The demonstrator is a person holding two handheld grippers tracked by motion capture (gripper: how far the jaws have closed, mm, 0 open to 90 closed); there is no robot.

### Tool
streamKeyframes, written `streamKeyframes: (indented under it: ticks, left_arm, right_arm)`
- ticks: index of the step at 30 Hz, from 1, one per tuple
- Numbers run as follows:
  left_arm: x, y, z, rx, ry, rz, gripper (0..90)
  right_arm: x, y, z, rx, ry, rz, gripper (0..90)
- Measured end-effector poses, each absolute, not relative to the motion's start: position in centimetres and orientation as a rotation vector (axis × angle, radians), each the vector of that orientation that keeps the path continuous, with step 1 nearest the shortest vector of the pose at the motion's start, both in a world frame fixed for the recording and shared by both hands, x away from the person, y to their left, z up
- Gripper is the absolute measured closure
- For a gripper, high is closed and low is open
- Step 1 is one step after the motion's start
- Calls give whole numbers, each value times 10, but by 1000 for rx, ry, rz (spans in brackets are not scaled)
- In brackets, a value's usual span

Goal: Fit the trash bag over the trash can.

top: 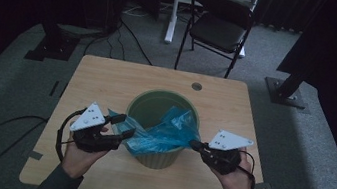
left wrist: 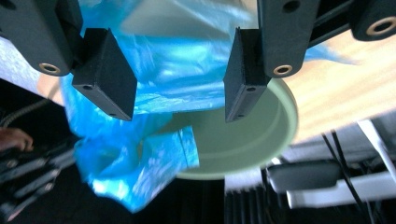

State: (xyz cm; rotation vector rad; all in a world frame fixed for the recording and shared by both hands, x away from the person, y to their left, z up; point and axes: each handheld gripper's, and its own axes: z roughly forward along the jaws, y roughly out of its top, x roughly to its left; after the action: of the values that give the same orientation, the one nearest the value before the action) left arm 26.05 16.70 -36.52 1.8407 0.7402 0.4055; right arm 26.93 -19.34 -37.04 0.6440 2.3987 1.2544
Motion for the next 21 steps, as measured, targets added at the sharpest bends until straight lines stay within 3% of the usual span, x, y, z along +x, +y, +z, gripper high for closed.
streamKeyframes:
  ticks: [14,21]
  left_arm:
    - [246,170,-388,1852,782,401,613]
    - [243,165,-401,1882,798,398,621]
  right_arm:
    - [269,-193,-371,646,2400,1252,900]
    - [269,-193,-371,645,2399,1254,900]
